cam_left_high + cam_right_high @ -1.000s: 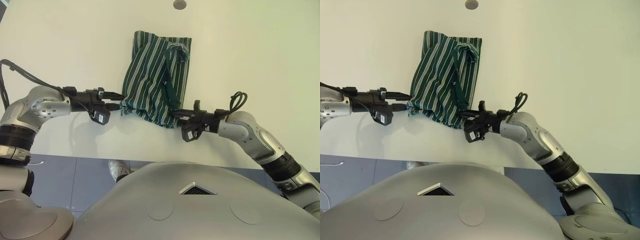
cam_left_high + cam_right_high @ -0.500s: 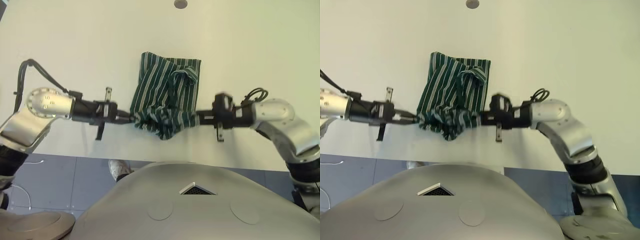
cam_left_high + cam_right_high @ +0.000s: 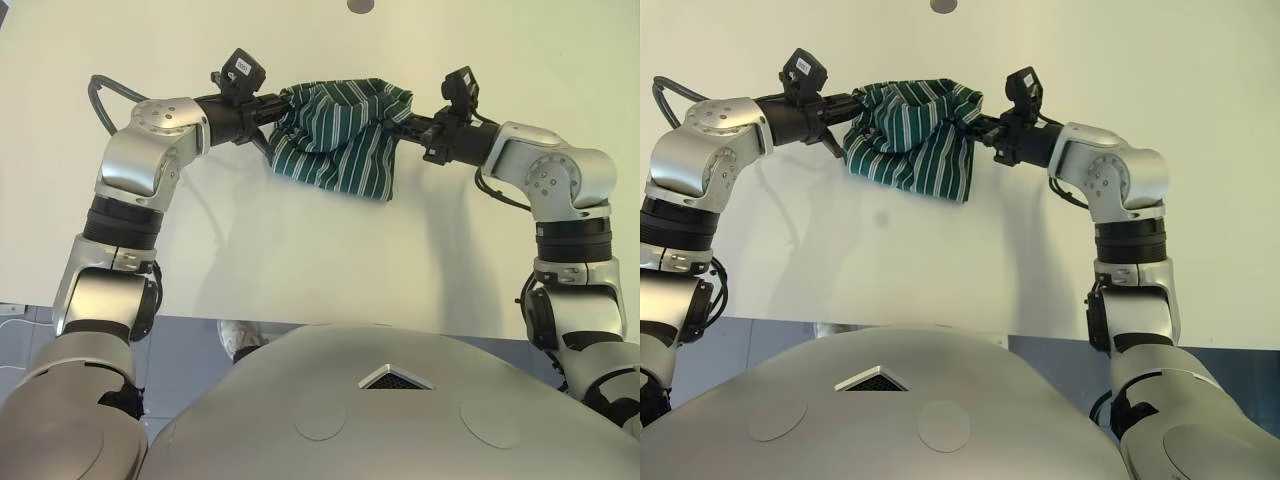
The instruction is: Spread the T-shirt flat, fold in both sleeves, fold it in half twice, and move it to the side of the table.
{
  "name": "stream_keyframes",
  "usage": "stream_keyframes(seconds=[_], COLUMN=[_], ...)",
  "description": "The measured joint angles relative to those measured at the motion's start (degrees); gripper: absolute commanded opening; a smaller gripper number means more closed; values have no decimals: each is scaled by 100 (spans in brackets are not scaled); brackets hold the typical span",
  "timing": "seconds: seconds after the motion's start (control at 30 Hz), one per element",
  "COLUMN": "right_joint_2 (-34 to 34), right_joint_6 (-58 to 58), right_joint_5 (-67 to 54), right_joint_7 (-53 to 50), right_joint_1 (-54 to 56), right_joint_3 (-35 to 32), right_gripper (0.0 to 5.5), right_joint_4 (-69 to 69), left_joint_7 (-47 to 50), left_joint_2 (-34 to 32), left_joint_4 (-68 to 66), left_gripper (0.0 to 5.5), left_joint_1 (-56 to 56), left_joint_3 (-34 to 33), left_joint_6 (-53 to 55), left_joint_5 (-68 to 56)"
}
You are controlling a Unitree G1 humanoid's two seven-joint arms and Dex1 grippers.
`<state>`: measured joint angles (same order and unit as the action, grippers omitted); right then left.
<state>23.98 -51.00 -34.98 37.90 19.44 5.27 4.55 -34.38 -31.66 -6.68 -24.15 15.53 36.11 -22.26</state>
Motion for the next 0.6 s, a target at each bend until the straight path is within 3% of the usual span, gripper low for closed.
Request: stream_keyframes(seconds=[0.03, 0.23, 0.3, 0.43, 0.6], right_joint_2=[-37, -196, -197, -352, -1216], right_joint_6=[13, 598, 836, 1193, 1117], right_joint_5=[158, 613, 675, 809, 1051], right_joint_7=[-134, -750, -646, -200, -403], right_joint_1=[24, 73, -1, -162, 117], right_joint_3=[-12, -562, -535, 25, 647], right_gripper=[97, 97, 57, 0, 0], right_joint_4=[165, 616, 366, -335, -14], left_joint_7=[164, 1060, 717, -584, -307], left_joint_2=[144, 420, 369, 42, 114], left_joint_4=[-67, -446, 141, 1371, 1009], left_gripper=[87, 87, 88, 16, 4], left_joint_1=[-56, -109, 217, 913, 983], left_joint_3=[-76, -855, -1036, -442, -464], left_joint_6=[107, 224, -306, -1234, -1369], left_joint_5=[42, 446, 380, 463, 920])
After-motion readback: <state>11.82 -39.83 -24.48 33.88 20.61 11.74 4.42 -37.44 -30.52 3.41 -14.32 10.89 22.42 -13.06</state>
